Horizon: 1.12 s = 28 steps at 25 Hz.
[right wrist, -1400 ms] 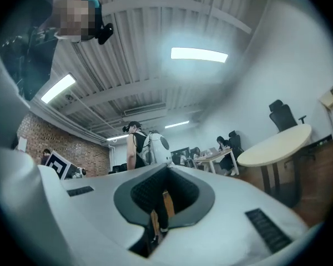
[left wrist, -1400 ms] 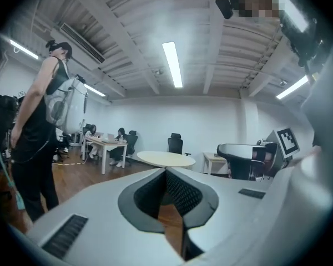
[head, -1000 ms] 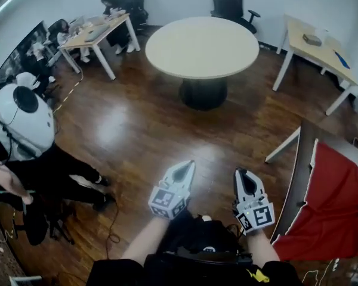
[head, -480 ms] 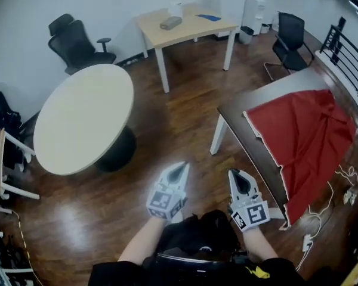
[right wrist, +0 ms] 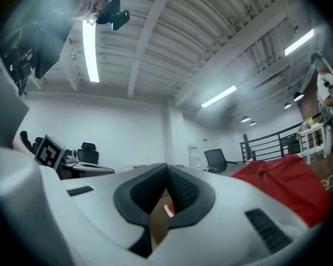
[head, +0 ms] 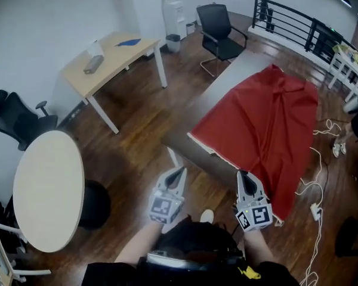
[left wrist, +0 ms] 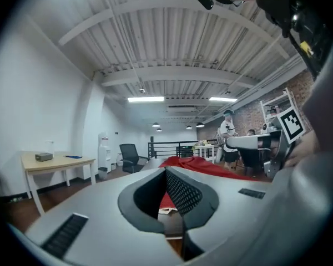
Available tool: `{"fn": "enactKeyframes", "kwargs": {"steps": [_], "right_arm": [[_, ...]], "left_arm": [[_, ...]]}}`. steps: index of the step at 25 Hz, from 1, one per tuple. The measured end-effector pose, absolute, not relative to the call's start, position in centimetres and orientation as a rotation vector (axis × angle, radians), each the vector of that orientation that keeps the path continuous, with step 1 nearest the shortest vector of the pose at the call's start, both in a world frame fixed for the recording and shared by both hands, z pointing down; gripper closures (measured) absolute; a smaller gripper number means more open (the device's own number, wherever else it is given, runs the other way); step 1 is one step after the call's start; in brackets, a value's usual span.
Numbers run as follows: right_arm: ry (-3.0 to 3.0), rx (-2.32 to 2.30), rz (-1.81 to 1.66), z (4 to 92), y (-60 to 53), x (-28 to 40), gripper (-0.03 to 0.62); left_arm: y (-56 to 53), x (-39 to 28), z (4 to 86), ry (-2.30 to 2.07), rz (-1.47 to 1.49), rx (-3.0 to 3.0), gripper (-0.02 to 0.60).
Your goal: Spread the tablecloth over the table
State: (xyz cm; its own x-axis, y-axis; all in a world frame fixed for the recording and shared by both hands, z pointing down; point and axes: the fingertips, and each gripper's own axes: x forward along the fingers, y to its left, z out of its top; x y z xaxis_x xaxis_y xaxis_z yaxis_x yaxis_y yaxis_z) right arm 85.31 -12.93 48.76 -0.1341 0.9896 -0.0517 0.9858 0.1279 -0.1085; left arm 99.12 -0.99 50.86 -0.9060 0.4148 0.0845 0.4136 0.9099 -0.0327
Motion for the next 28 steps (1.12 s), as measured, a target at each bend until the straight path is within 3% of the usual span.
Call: {"fn": "enactKeyframes", "kwargs": {"steps": [14, 21, 28], "right_arm": [[-2.537, -1.709, 0.014, 51.4, -13.0, 74.5, 0.588], [-2.449, -1.669, -0.175, 55.3, -6.8, 73.0, 0.588], [-2.206, -1.723, -0.281, 60.4, 8.5, 76.8, 0.586]], "left_arm": [[-0.8, 79.6, 54.1, -3.003, 0.159, -0.113, 0.580], [5.0, 77.6, 56.2, -2.970, 0.081, -0.095, 0.580], [18.5, 83.8, 57.2, -2.901, 0.079, -0.411, 0.580]]}}
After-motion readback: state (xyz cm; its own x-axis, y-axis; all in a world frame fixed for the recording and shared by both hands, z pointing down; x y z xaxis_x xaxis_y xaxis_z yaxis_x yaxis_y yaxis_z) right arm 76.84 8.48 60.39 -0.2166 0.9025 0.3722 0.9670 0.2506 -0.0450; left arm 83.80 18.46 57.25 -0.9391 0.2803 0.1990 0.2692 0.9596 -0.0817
